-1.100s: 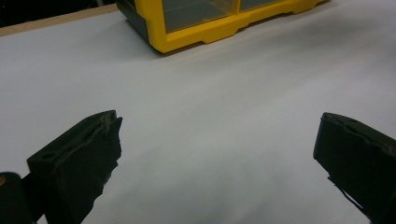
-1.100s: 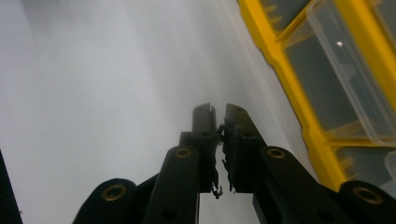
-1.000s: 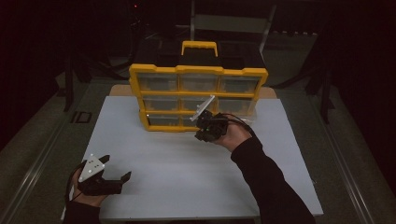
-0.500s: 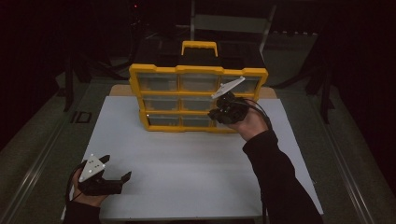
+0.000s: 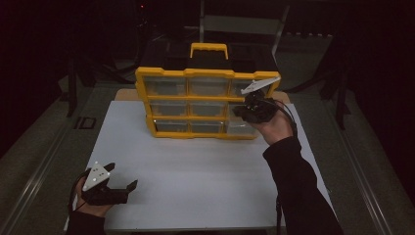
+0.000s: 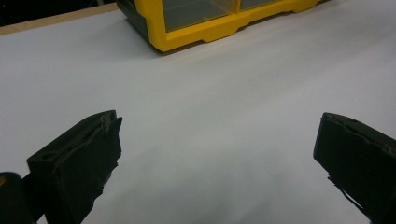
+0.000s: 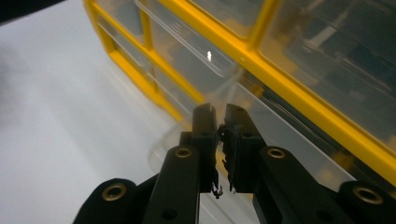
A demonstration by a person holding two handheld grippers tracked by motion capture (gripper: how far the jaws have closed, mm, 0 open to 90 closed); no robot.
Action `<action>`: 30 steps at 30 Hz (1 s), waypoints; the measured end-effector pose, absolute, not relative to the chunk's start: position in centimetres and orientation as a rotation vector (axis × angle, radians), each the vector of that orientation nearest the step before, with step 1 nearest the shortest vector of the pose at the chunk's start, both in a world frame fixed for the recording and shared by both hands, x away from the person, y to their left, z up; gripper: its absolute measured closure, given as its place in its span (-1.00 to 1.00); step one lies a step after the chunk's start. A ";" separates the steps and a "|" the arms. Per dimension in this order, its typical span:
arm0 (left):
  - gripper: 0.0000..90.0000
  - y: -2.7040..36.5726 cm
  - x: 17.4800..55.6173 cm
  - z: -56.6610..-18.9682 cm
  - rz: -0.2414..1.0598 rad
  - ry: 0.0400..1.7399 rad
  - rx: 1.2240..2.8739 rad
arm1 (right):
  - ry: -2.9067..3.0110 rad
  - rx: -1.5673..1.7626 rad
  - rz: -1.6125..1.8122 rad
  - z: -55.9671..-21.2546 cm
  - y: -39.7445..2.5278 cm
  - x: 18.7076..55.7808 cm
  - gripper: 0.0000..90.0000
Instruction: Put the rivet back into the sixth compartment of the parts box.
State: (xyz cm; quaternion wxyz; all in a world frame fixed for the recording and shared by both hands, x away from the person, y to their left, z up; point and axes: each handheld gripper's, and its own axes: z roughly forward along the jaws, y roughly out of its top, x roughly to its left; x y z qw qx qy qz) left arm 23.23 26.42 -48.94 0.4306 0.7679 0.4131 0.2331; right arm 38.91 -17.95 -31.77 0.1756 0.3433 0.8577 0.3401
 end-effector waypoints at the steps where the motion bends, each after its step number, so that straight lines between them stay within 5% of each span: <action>1: -0.97 26.4 23.2 -48.9 0.581 1.030 1.916 | 2.427 0.979 0.949 -31.8 -18.1 38.9 0.84; 3: -0.97 26.4 23.2 -48.9 0.581 1.029 1.916 | 2.421 0.988 0.951 -32.0 -18.4 39.0 0.80; 6: -0.97 26.4 23.2 -49.0 0.581 1.031 1.916 | 2.399 0.993 0.992 -32.1 -18.7 39.0 0.19; 10: -0.97 26.4 23.2 -49.0 0.580 1.032 1.913 | 2.399 0.991 1.007 -32.1 -18.9 38.8 -0.12; 15: -0.97 26.5 23.2 -49.0 0.581 1.034 1.913 | 2.411 0.931 1.028 -32.1 -18.7 38.1 -0.27; 30: -0.97 26.5 23.1 -48.9 0.582 1.033 1.912 | 2.525 0.658 1.081 -32.7 -15.5 36.4 -0.25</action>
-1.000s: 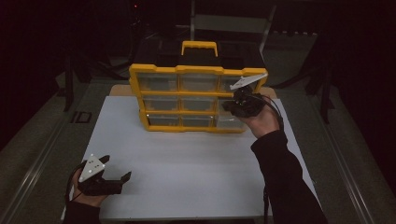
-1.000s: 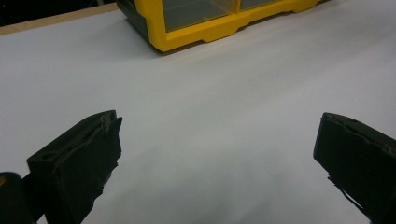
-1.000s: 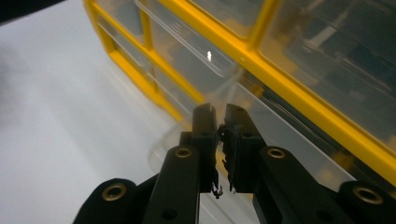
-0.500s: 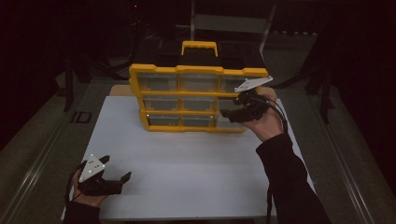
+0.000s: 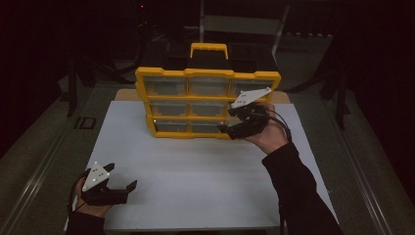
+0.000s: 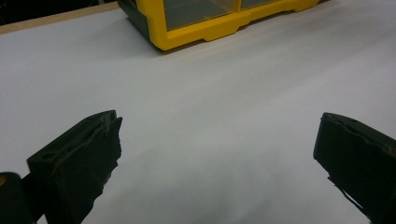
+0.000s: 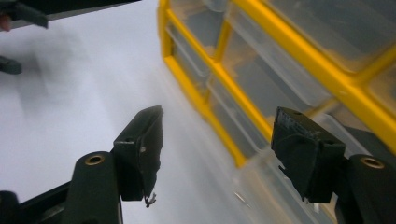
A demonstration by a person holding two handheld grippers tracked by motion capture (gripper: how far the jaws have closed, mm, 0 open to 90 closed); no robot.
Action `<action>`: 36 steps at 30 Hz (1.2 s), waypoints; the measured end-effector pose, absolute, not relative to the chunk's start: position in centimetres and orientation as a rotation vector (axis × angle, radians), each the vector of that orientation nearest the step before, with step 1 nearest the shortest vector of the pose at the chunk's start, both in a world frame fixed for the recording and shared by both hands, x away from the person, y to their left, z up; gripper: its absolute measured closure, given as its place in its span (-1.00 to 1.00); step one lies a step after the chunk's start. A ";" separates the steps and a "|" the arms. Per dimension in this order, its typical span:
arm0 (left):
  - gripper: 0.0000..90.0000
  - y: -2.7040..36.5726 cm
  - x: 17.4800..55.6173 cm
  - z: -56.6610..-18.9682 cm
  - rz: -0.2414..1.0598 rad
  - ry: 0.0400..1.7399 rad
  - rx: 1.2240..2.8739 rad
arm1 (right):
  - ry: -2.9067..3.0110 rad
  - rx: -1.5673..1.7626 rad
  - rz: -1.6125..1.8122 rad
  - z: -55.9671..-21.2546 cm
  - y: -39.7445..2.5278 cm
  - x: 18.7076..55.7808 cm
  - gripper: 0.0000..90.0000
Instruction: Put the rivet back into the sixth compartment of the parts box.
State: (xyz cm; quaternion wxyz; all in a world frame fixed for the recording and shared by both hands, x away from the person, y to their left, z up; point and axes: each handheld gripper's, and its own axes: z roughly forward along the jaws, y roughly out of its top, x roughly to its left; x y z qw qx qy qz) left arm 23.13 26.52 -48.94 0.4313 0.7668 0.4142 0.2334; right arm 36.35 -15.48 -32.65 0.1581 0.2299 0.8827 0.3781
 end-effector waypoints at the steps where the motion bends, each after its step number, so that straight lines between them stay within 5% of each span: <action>1: -0.97 26.5 23.1 -48.9 0.581 1.034 1.913 | 2.533 0.638 1.080 -32.8 -15.2 36.2 -0.25; 20: -0.97 26.6 23.1 -48.9 0.589 1.032 1.913 | 2.610 0.595 1.089 -37.2 -14.4 33.6 -0.24; 36: -0.97 26.8 22.9 -48.8 0.593 1.047 1.893 | 2.475 0.857 1.114 -42.9 -21.9 30.7 -0.51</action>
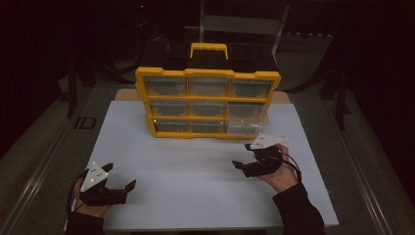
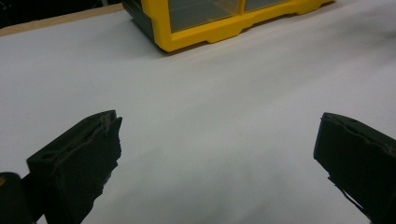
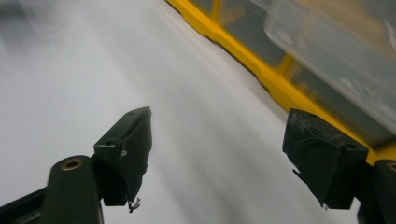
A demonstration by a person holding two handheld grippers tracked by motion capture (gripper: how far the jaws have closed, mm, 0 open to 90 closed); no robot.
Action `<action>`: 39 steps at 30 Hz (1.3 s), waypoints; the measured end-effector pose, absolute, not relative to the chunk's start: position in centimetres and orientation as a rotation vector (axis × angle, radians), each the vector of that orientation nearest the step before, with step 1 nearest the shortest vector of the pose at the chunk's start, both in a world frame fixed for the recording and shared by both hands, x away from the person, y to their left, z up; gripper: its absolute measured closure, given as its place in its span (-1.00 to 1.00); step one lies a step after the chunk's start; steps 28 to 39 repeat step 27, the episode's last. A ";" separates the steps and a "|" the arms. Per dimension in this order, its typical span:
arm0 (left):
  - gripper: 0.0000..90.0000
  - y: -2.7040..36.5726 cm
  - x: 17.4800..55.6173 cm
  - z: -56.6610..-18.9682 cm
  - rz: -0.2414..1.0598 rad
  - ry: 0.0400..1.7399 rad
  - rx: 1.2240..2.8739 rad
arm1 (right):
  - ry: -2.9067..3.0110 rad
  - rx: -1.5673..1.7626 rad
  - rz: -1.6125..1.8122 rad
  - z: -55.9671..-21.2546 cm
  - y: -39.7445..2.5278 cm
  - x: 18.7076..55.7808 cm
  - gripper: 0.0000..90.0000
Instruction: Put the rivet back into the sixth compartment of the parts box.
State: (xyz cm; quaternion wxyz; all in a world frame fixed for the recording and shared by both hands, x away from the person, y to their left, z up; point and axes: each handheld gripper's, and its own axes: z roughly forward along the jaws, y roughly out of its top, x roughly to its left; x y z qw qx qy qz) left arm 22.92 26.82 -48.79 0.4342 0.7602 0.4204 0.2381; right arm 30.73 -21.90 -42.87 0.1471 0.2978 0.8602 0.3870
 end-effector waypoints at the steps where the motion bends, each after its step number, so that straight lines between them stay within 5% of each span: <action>1: -0.97 26.8 22.9 -48.8 0.594 1.048 1.893 | 2.453 0.878 1.114 -43.1 -22.6 30.4 -0.54; 16: -0.97 27.6 22.1 -48.3 0.622 1.064 1.853 | 2.214 1.045 1.251 -45.4 -28.3 27.3 -0.64; 39: -0.98 28.0 21.9 -48.2 0.635 1.076 1.839 | 2.148 1.068 1.291 -46.2 -29.3 26.9 -0.68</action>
